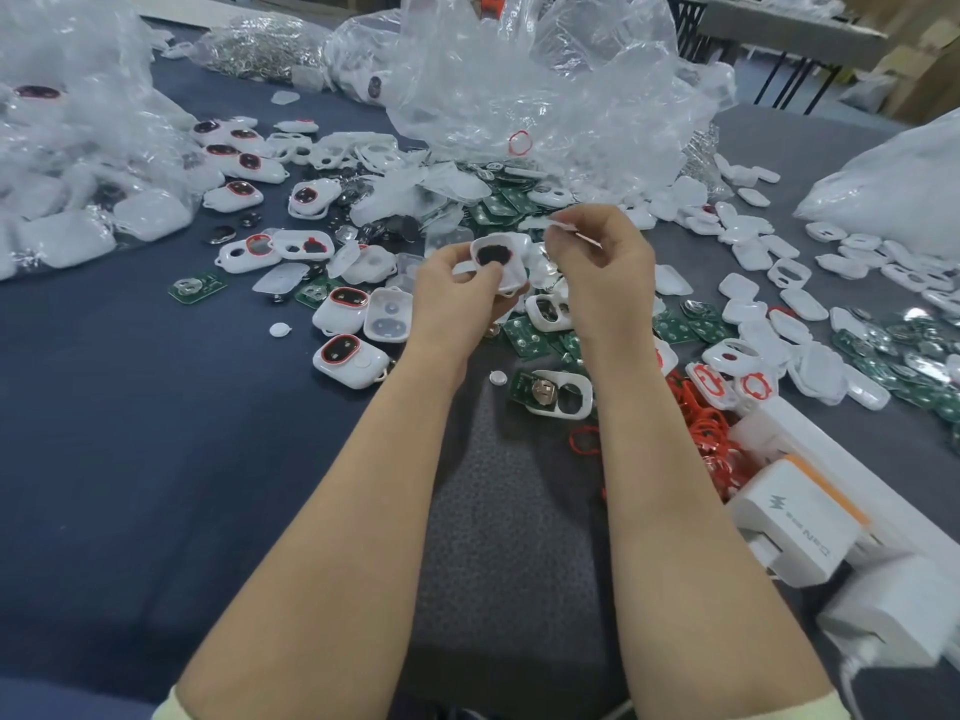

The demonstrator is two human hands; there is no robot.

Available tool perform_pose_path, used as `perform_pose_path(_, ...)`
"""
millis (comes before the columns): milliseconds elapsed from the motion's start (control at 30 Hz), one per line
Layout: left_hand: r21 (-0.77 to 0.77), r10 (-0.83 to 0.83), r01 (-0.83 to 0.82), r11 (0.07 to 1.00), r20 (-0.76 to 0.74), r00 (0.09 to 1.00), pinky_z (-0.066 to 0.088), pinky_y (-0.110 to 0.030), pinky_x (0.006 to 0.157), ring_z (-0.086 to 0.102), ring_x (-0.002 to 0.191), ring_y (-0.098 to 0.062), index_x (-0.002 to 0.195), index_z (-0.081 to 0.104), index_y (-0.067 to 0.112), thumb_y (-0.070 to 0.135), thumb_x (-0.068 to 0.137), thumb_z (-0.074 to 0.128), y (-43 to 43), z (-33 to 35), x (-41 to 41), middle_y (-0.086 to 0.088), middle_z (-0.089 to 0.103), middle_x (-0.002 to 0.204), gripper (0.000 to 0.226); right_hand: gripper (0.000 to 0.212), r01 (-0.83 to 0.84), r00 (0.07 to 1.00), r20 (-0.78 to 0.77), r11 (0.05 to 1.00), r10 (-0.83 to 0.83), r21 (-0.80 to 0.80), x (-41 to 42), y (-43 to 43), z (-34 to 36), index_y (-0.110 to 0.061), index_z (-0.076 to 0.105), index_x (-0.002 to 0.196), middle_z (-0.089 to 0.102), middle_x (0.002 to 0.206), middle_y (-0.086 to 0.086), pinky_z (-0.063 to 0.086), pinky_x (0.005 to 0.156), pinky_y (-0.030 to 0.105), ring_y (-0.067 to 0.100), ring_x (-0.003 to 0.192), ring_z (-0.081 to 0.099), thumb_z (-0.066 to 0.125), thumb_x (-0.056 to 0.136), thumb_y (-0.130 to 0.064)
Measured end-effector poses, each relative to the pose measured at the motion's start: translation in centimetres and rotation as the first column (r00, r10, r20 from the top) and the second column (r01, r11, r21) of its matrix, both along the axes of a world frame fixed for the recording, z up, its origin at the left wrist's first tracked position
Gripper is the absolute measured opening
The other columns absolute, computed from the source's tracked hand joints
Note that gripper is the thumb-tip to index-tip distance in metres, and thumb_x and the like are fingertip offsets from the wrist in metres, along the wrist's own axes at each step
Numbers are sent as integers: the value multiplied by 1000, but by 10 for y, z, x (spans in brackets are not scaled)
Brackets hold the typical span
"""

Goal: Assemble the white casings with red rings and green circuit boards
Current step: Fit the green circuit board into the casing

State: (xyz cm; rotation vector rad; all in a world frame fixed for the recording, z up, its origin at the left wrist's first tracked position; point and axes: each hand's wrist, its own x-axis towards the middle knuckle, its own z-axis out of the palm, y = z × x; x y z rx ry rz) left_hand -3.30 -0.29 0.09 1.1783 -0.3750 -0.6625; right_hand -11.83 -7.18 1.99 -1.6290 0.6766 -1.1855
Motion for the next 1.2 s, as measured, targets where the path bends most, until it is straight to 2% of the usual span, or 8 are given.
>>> perform_pose_path(167,-14,-8,7,1000,-68,998,55,-20,56,66,63,-10,83,59,11,13,102,40,-2,3,0,-12,64,87,27,27,-104,991,-90,989,94,-106,8,5,-5,-15,63,83,66,95,-4,48,76,14,6,88,64,55,83,10)
perform_pose_path(300,35,2,0,999,-53,999,59,-37,77,64,81,-25,82,60,13,21,104,36,-3,3,1,-22,66,96,34,22,-72,977,-212,964,17,-256,10,7,-11,-4,68,88,65,103,1,52,87,27,14,100,62,54,79,10)
perform_pose_path(467,29,-35,35,999,-5,999,56,-23,64,65,73,-15,103,64,3,20,103,41,0,2,-1,-13,66,89,28,22,-77,960,-277,931,-26,-356,10,10,-10,-3,69,88,68,109,5,49,87,19,11,99,61,53,79,9)
perform_pose_path(600,50,-23,21,999,26,999,58,-25,68,64,81,-19,112,60,-1,11,100,45,0,2,0,-16,65,97,23,23,-85,926,-372,917,-73,-391,10,9,-9,-6,72,89,65,120,3,36,90,9,14,113,55,53,82,4)
perform_pose_path(700,75,-4,1,997,49,999,58,-28,74,65,85,-19,119,57,0,8,100,43,0,0,3,-16,65,103,25,27,-85,906,-421,949,-54,-303,11,8,-6,-13,75,88,55,131,4,31,100,15,15,125,42,52,85,1)
perform_pose_path(800,71,10,-14,997,56,998,59,-25,72,67,81,-16,116,57,3,6,99,43,-1,0,3,-9,66,93,22,31,-57,935,-354,984,-6,-168,10,8,-2,-19,73,84,57,123,2,38,92,11,8,113,48,48,87,1)
perform_pose_path(933,118,42,-56,991,115,992,55,-44,91,67,100,-29,110,57,9,9,98,48,-3,-1,3,-16,68,107,15,20,16,963,-268,999,-27,-43,6,5,-1,-16,69,95,68,97,-2,54,85,34,12,88,62,53,89,-7)
perform_pose_path(1200,145,16,-54,988,252,967,58,-38,82,68,86,-23,101,57,14,8,96,52,0,-1,1,-15,68,97,9,16,30,906,-411,985,-98,-170,9,4,-7,-9,68,97,67,87,-1,48,76,20,10,81,61,65,87,-20)
